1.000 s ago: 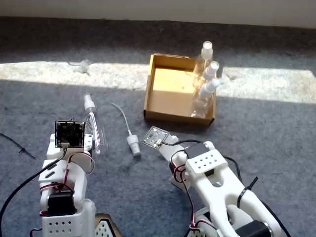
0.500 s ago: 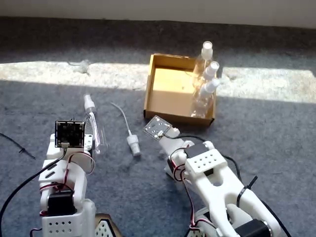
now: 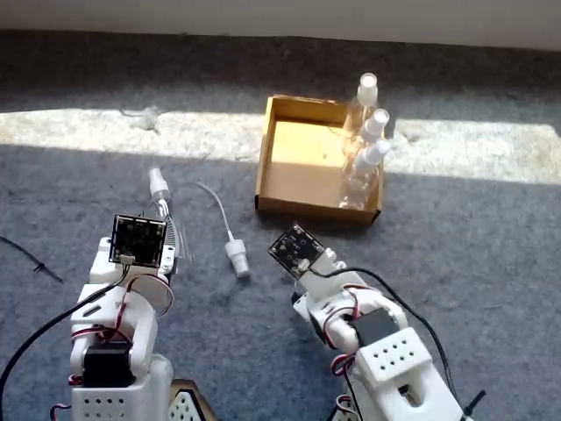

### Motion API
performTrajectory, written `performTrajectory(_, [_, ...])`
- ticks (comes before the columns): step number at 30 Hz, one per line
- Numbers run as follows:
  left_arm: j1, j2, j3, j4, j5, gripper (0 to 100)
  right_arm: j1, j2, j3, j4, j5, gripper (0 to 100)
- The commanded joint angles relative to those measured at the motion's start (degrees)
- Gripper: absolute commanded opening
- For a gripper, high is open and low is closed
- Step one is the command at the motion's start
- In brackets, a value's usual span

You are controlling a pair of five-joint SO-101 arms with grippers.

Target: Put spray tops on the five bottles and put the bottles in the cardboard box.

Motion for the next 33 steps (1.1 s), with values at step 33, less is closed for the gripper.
performTrajectory(33, [22.29, 90.77, -54.02, 12.66, 18.29, 13, 7.34, -37.49, 19.38, 6.29, -0.44, 0.5])
